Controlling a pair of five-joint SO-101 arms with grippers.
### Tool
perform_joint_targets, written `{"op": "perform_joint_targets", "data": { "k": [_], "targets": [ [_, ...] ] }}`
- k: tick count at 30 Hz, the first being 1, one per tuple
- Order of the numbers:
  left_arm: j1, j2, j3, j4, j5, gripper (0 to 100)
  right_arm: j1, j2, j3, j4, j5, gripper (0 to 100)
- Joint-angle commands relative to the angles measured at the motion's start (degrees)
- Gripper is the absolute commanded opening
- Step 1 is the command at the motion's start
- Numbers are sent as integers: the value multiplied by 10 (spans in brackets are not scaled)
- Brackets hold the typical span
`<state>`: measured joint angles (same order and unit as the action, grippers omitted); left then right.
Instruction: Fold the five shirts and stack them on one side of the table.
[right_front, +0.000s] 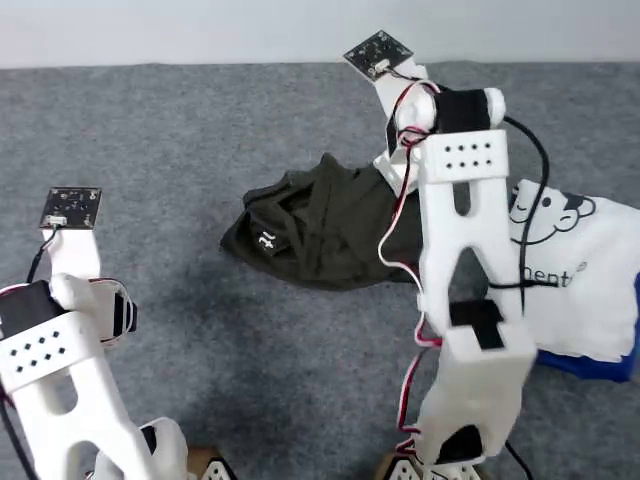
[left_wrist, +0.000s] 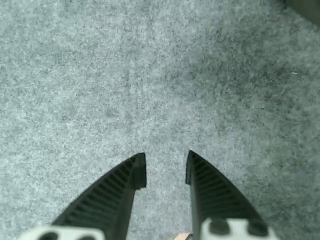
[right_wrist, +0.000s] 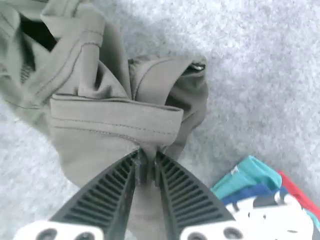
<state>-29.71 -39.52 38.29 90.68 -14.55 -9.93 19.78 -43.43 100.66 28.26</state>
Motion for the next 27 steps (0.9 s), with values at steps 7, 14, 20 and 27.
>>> {"op": "perform_joint_targets", "data": {
  "k": [7, 14, 20, 27],
  "targets": [
    [63, -10, -14, -9, -2, 137, -62, -188, 136, 22, 6, 9],
    [188, -2, -11, -109, 16, 142, -60, -181, 190, 20, 2, 9],
    [285, 123, -22, -150, 32, 221, -38, -160, 190, 13, 2, 9],
    [371, 295, -118, -164, 31, 224, -8, -145, 190, 12, 2, 9]
  ]
}}
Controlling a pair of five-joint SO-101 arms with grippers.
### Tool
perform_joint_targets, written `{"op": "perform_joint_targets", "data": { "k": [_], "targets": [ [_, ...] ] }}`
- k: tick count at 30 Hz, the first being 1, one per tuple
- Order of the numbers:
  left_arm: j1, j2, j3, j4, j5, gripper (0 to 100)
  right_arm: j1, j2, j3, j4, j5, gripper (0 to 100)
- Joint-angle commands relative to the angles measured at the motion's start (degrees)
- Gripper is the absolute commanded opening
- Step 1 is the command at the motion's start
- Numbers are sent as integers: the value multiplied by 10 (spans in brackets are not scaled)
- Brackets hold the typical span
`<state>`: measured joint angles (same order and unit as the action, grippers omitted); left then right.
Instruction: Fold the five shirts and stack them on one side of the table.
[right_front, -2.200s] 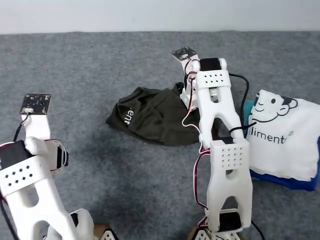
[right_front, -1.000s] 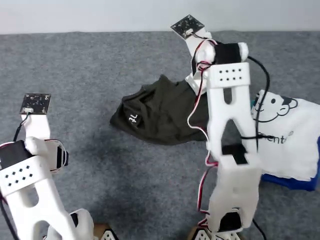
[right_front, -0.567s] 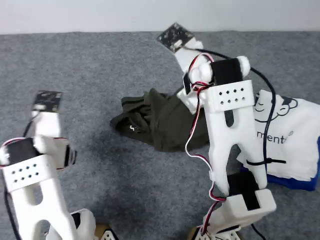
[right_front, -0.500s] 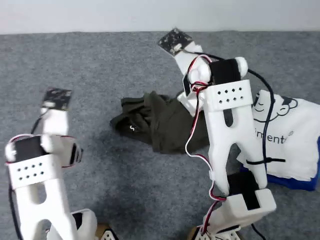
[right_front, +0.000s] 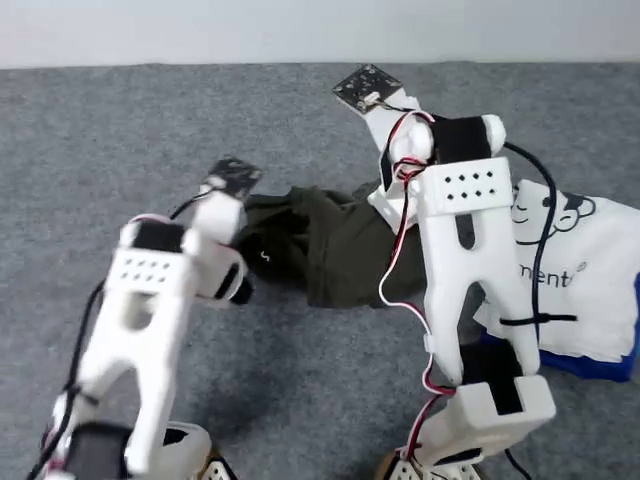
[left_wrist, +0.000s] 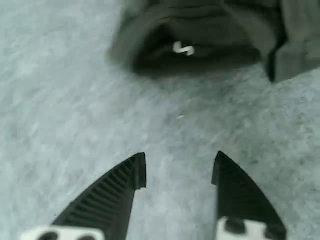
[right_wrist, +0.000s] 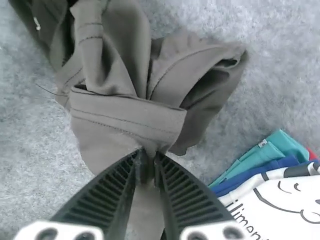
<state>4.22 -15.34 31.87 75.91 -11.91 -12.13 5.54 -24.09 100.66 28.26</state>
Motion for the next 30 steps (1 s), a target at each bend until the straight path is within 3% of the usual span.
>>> {"op": "perform_joint_targets", "data": {
  "k": [1, 13, 30],
  "targets": [
    [42, 76, -73, -17, 4, 224, 15, 0, -4, 12, 2, 9],
    [132, 251, -299, 38, 25, 224, 30, 43, -4, -16, 2, 9],
    [191, 375, -370, 23, 41, 222, 33, 45, -4, -33, 2, 9]
  ]
}}
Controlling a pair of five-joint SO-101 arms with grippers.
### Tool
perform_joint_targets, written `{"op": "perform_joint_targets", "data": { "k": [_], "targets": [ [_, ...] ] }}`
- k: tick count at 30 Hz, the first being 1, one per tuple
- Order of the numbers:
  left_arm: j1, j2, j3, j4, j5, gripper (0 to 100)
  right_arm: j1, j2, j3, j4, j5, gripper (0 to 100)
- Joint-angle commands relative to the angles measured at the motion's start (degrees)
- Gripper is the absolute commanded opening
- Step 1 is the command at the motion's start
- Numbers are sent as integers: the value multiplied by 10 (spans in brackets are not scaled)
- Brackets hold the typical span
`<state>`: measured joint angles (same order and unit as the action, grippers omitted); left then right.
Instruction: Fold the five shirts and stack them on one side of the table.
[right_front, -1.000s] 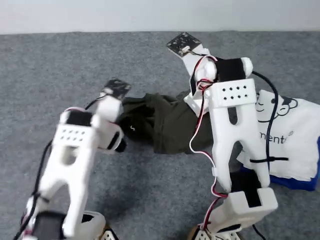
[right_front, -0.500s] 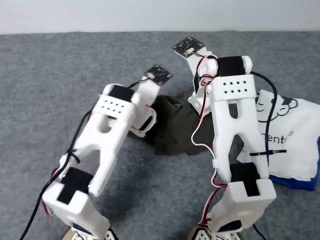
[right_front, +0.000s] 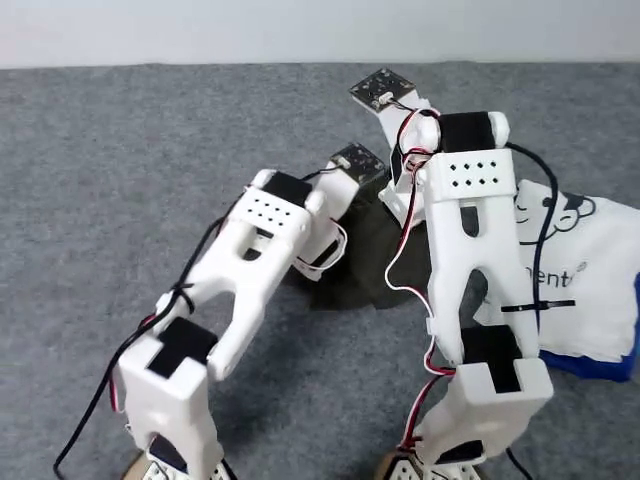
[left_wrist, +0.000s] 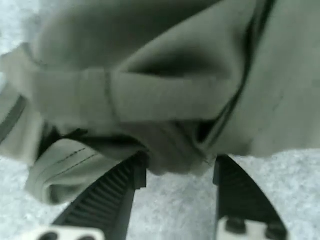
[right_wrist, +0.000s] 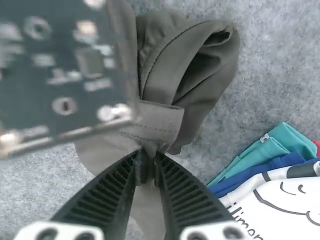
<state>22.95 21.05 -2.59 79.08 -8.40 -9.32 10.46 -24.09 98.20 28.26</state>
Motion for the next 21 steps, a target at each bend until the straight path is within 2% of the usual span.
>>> {"op": "perform_joint_targets", "data": {
  "k": [1, 3, 8, 15, 21],
  "targets": [
    [4, 18, -25, -15, 6, 221, 5, -4, -4, -8, 2, 9],
    [4, 28, -26, -19, 6, 195, 6, -4, -4, -8, 2, 9],
    [-2, -1, -24, -11, 6, 2, 29, -4, -4, -8, 3, 9],
    [-53, -94, -22, 25, 6, 4, 58, -4, -4, -8, 5, 9],
    [-115, -142, -22, 91, 2, 4, 58, -3, -4, -11, 6, 9]
  ]
}}
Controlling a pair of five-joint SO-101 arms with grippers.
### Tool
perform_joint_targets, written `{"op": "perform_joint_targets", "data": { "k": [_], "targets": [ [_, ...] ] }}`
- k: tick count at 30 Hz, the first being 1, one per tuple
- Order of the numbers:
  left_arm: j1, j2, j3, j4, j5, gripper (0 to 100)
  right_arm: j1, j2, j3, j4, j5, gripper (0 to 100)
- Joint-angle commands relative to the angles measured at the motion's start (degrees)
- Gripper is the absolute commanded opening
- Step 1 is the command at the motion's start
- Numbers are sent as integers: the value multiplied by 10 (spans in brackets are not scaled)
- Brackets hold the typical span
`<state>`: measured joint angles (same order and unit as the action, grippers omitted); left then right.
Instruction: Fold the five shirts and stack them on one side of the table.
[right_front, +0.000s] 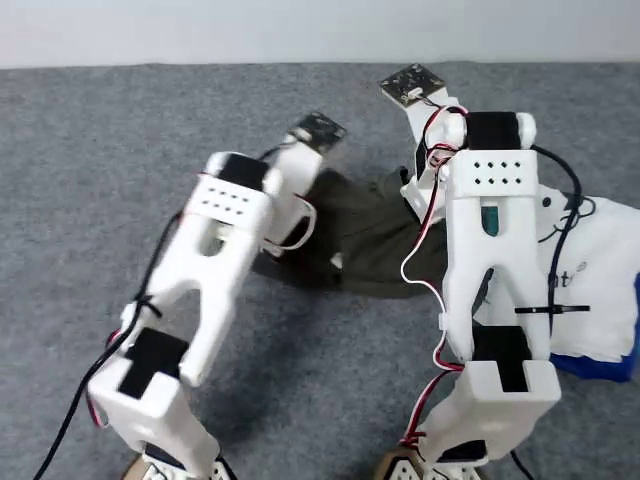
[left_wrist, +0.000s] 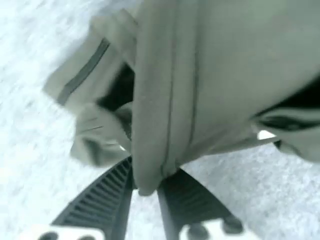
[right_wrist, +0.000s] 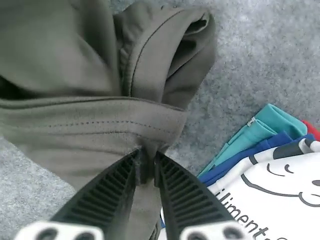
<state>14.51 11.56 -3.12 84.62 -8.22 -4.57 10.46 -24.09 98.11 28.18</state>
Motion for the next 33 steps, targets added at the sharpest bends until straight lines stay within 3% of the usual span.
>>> {"op": "perform_joint_targets", "data": {
  "k": [1, 9, 16, 23, 28, 33],
  "targets": [
    [-44, -54, -17, 47, -3, 4, 11, -3, -2, -15, 7, 9],
    [-195, -91, -15, 158, -58, 4, 12, 19, -4, -24, 7, 9],
    [-382, -172, 29, 159, -154, 4, 9, 31, -4, -25, 7, 9],
    [-500, -219, 106, 157, -246, 4, 11, 29, -4, -23, 7, 9],
    [-542, -244, 99, 157, -255, 4, 9, 1, -40, -2, 5, 9],
    [-513, -307, 91, 157, -252, 4, 8, -56, -116, 3, 6, 9]
  ]
}}
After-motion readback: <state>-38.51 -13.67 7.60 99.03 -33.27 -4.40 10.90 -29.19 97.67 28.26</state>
